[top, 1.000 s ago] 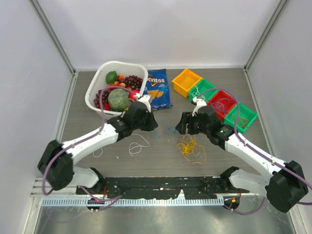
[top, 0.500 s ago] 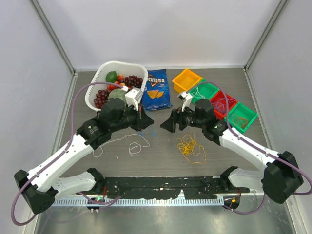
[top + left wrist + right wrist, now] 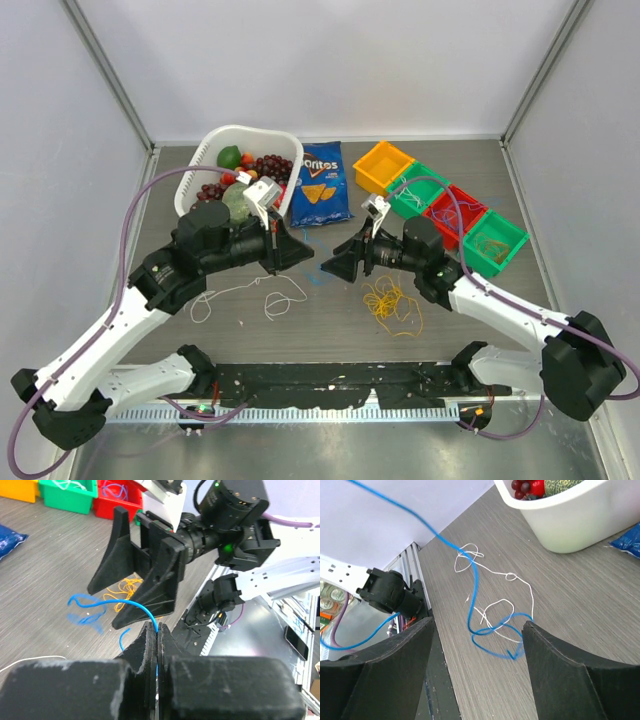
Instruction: Untangle the cables
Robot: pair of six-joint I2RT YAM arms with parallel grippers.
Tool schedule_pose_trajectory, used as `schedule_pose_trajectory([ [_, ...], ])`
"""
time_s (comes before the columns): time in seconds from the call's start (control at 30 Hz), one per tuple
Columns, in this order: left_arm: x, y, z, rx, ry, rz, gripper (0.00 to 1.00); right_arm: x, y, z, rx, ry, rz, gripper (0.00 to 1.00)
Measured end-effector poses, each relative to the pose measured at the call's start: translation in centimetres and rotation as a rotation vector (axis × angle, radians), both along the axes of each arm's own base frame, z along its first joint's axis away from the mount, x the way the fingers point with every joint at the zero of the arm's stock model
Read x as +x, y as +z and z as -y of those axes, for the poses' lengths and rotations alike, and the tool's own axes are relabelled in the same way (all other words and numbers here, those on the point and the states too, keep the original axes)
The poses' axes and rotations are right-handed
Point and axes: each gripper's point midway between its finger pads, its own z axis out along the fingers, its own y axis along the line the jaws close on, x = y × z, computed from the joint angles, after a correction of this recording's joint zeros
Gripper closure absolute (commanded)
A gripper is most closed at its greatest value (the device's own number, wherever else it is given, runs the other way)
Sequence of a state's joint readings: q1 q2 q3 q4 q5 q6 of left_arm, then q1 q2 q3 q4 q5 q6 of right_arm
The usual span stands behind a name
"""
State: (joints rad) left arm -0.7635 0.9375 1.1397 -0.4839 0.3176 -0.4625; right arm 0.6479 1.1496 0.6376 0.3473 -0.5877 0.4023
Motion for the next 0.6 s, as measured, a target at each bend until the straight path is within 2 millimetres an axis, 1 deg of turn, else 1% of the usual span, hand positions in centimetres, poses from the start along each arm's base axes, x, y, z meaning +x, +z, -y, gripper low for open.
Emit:
schedule_pose_trajectory([
  [0.13, -0.7, 1.2, 0.2, -0.025, -0.040, 0.014, 1.00, 0.4, 0.6, -0.2, 0.039, -0.015, 0.010, 0.27],
  [0.23, -1.0, 2.2, 0.3, -0.042, -0.054, 0.028, 1.00, 0.8, 1.0, -0.9, 0.081, -0.007, 0.004, 0.28],
  [0.3, -1.1, 2.7, 0.2, -0.050, -0.060, 0.035, 1.00, 0.8, 0.9, -1.5, 0.099, 0.009, -0.010, 0.29],
  [0.43, -1.3, 3.3, 0.2, -0.062, -0.063, 0.046, 1.00, 0.1, -0.1, -2.5, 0.098, 0.051, -0.046, 0.30],
  [0.5, -1.4, 3.4, 0.1, -0.064, -0.063, 0.049, 1.00, -0.3, 0.1, -2.8, 0.104, 0.067, -0.041, 0.30],
  [0.53, -1.4, 3.4, 0.1, -0.065, -0.063, 0.049, 1.00, -0.4, 0.3, -2.9, 0.110, 0.072, -0.034, 0.32],
  [0.6, -1.4, 3.5, 0.1, -0.067, -0.064, 0.051, 1.00, -0.6, 0.6, -3.0, 0.119, 0.080, -0.025, 0.38],
])
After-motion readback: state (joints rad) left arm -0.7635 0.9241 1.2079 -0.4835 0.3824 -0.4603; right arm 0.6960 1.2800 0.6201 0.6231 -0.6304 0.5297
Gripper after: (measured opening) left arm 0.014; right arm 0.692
